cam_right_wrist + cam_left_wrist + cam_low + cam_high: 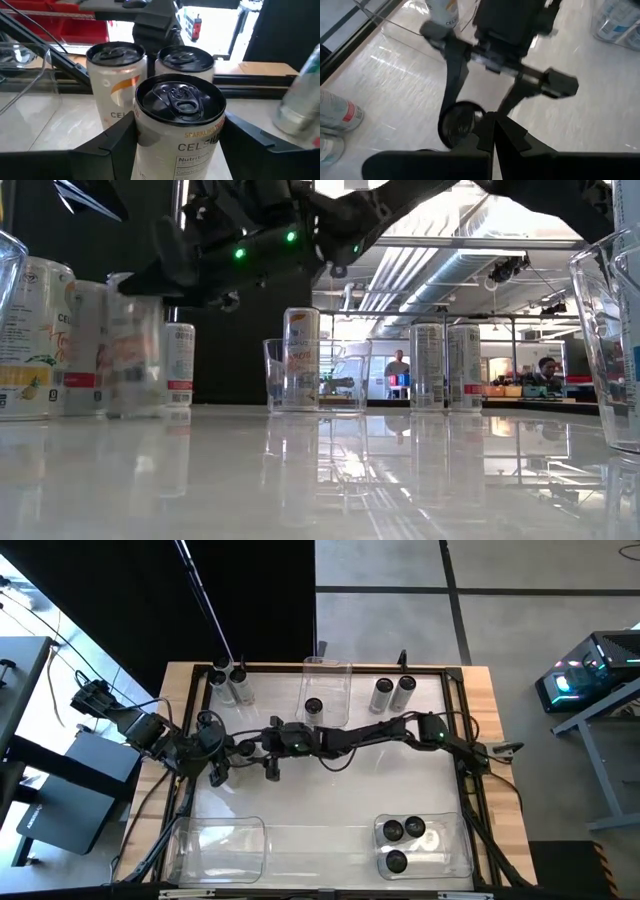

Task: Sort soda cans
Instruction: Put the right white yellow soda can into the top middle transparent bin

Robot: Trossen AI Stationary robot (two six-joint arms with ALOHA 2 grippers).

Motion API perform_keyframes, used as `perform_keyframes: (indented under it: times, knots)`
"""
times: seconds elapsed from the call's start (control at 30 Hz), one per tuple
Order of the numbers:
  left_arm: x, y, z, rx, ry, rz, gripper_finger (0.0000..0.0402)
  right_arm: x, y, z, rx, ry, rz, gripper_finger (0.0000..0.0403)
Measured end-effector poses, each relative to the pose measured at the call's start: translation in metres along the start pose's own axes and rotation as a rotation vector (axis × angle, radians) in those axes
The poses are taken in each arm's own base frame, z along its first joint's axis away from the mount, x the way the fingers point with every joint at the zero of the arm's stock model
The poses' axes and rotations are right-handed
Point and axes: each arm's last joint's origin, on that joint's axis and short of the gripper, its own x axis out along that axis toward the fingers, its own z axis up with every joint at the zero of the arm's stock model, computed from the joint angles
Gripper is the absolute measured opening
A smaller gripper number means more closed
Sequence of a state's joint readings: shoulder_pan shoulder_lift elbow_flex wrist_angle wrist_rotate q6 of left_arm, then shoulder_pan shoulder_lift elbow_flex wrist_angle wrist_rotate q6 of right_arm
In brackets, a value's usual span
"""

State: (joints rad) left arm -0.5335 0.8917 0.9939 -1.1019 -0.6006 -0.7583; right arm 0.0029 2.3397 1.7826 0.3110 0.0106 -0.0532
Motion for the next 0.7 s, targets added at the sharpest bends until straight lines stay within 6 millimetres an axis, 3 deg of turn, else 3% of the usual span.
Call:
perform_keyframes:
  times: [0.07, 0.2, 0.47, 0.6, 0.7]
  knots:
    - [0.000, 0.000, 0.000, 0.000, -0.007, 0.007, 0.0000, -0.009, 0.002, 0.005, -0.002, 0.023, -0.014, 0.0224]
    - [0.000, 0.000, 0.001, 0.001, -0.019, 0.020, 0.0000, -0.035, 0.016, -0.003, -0.010, 0.058, -0.086, 0.0224]
    - [0.000, 0.001, 0.001, 0.001, -0.034, 0.036, 0.0000, -0.121, 0.051, -0.019, 0.028, 0.111, -0.205, 0.0224]
    - [0.000, 0.001, 0.002, 0.000, -0.051, 0.052, 0.0000, -0.163, 0.063, 0.003, 0.009, 0.033, -0.253, 0.0224]
    - [0.000, 0.002, 0.002, 0.001, -0.063, 0.065, 0.0000, -0.191, 0.051, 0.037, -0.018, -0.095, -0.338, 0.0224]
